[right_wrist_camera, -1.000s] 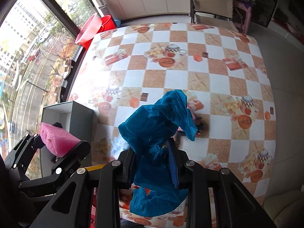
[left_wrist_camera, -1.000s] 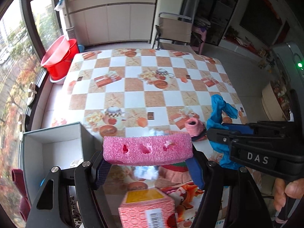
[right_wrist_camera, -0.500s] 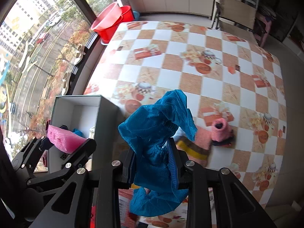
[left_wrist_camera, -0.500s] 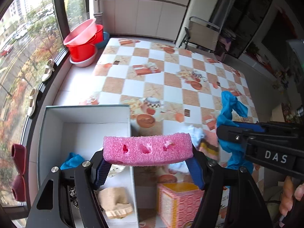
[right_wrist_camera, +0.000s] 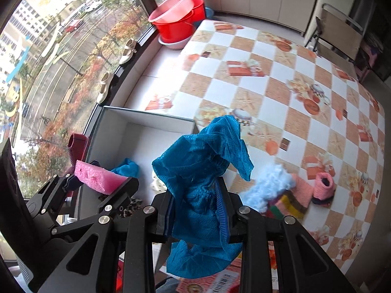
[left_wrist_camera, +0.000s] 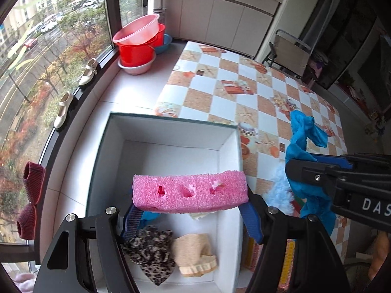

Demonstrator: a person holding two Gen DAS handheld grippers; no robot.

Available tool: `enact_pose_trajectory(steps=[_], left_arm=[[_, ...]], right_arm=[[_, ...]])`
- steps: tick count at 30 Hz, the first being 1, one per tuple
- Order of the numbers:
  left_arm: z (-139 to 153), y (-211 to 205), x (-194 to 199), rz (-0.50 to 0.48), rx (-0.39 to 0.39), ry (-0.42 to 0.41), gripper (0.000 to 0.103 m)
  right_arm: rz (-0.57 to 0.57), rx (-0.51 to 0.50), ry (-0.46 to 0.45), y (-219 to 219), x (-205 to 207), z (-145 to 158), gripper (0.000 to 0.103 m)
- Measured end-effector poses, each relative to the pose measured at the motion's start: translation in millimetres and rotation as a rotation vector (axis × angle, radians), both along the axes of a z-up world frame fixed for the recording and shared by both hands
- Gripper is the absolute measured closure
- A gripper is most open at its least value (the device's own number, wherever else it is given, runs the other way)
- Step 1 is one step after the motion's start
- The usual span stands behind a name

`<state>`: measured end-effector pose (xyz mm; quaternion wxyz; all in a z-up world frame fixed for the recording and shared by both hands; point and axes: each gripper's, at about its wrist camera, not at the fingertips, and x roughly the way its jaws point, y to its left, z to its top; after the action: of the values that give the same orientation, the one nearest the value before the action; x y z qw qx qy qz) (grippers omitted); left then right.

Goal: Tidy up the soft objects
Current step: 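Carry the pink sponge and blue shoe covers with both tools over the box, then open both tools to drop the sponge and shoe covers into the box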

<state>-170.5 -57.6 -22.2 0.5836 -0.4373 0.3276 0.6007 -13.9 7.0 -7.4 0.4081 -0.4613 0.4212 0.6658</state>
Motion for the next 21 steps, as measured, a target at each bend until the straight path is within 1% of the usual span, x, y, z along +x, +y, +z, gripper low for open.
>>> enact_pose_trajectory(steps=[10, 15, 21], left_arm=[[-20.9, -11.0, -37.5, 0.052, -0.049, 0.019, 0.030], [-28.3, -10.3, -45.9, 0.064, -0.065, 0.025, 0.030], [-33.5, -7.8, -51.7, 0.054, -0.070, 0.052, 0.030]], right_arm=[[0.071, -0.045, 0.012, -7.6, -49.4, -14.8, 0.072], [0.093, -0.061, 0.013, -7.0, -67.0, -21.5, 0.072], [0.099, -0.077, 0.024, 0.0, -80.2, -26.4, 0.072]])
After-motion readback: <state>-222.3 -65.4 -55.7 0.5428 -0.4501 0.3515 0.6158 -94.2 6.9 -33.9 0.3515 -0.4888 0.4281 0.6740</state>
